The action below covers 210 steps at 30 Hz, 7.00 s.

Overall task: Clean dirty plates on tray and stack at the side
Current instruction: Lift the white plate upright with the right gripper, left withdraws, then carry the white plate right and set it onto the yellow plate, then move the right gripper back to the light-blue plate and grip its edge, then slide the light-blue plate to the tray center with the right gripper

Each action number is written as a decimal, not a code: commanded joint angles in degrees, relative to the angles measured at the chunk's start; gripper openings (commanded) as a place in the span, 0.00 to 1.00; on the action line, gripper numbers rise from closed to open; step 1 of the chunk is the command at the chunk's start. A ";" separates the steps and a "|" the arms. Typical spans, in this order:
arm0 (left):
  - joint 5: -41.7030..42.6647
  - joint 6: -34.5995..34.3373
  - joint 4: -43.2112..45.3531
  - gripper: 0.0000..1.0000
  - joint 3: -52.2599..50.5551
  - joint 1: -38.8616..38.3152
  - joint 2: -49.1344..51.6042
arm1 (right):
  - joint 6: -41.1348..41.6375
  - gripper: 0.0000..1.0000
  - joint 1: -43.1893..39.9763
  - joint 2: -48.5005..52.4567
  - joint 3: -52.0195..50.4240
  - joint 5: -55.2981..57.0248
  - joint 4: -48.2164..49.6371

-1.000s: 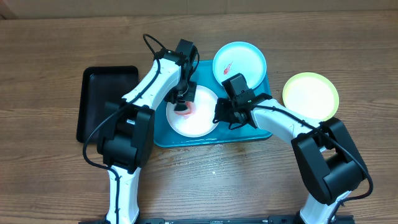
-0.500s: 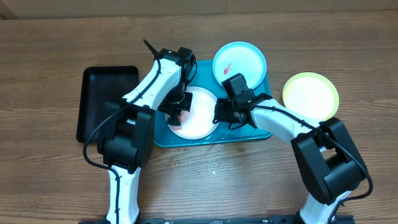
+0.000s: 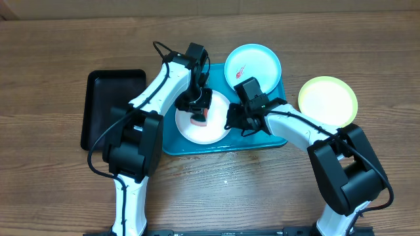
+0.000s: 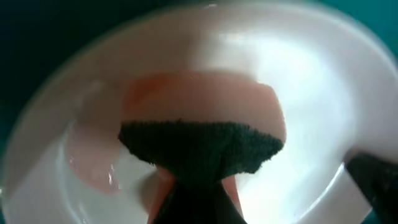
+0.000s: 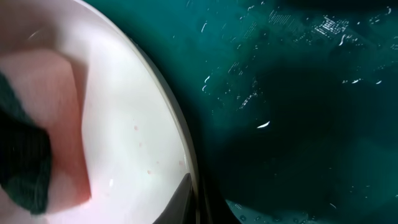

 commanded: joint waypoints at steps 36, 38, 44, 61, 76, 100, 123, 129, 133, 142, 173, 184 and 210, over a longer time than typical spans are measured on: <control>-14.12 -5.25 -21.86 0.04 29.44 6.16 -0.44 | -6.21 0.04 8.22 -7.67 19.39 33.77 -30.38; -14.10 -5.25 -21.77 0.04 28.65 6.03 -0.44 | -6.19 0.04 10.62 -8.48 20.24 39.85 -32.44; -13.92 -5.25 -21.64 0.04 26.60 5.99 -0.44 | -3.41 0.04 18.32 -11.32 20.39 58.31 -36.06; -12.90 -5.25 -21.44 0.04 26.38 5.99 -0.44 | -1.68 0.04 32.57 -13.57 20.39 98.66 -41.22; -12.90 -5.25 -21.42 0.04 26.38 5.99 -0.44 | -1.42 0.04 33.59 -13.66 20.37 92.74 -42.16; -12.92 -5.22 -21.42 0.04 26.38 5.99 -0.44 | -12.07 0.04 -6.27 -17.00 20.26 7.04 -37.88; -12.70 -5.25 -21.42 0.04 26.38 5.90 -0.44 | -10.45 0.04 -52.15 -16.15 -1.14 4.55 -25.46; -12.70 -5.25 -21.42 0.04 26.38 5.68 -0.44 | -9.01 0.08 -52.22 -15.78 -4.55 3.63 -17.81; -12.74 -5.25 -21.14 0.04 26.38 5.22 -0.44 | -9.03 0.26 -51.91 -15.78 -4.55 3.28 -14.34; -12.74 -5.25 -21.14 0.04 26.38 5.14 -0.44 | -14.56 0.49 -49.05 -15.78 -0.96 -10.49 -14.47; -12.90 -5.25 -20.81 0.04 26.38 4.76 -0.44 | -8.76 0.28 -17.49 9.20 18.08 1.86 -13.77; -12.92 -5.22 -20.59 0.04 26.38 4.76 -0.44 | -8.76 0.06 -8.83 9.42 18.08 0.72 -25.38; -12.90 -5.22 -19.98 0.04 26.38 4.76 -0.44 | -33.42 0.25 -6.21 10.51 17.90 4.00 -16.02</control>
